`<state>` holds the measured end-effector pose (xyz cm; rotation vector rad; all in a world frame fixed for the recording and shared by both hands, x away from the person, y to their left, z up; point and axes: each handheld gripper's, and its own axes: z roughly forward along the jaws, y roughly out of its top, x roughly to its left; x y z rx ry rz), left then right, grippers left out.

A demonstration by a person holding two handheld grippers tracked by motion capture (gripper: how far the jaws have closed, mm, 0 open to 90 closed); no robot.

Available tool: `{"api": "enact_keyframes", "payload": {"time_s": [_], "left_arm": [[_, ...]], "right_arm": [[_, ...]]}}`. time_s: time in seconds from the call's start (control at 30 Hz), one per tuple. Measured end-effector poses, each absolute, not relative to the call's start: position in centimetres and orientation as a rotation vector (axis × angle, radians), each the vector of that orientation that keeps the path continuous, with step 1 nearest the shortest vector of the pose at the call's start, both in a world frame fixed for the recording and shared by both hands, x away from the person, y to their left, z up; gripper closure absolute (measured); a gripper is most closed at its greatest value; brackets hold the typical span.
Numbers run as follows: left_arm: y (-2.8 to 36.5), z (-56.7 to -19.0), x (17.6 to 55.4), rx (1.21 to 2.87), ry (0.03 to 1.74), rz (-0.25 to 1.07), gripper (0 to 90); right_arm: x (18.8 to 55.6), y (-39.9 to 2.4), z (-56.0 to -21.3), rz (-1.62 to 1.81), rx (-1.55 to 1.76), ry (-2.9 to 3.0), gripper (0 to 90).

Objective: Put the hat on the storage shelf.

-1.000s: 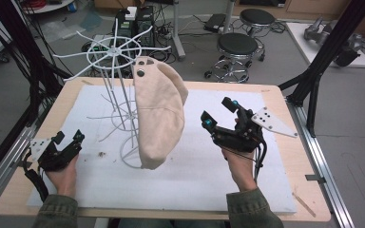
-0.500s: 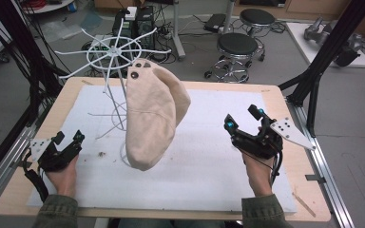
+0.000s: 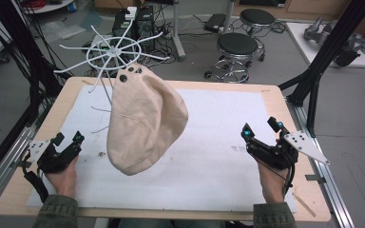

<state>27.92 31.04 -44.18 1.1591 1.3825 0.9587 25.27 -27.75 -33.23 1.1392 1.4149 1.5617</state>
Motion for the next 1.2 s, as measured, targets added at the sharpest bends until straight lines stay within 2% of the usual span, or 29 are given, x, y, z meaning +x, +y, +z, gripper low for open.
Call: {"api": "enact_keyframes", "payload": {"time_s": [0.9, 1.2], "left_arm": [[31.0, -44.3, 27.6, 1.152, 1.390, 0.941, 31.1], [30.9, -44.4, 27.4, 1.153, 1.387, 0.946, 31.0]], "right_arm": [[25.4, -30.3, -40.0, 1.250, 1.303, 1.313, 11.1], [26.2, -29.5, -41.8, 1.182, 1.326, 1.346, 11.1]]}}
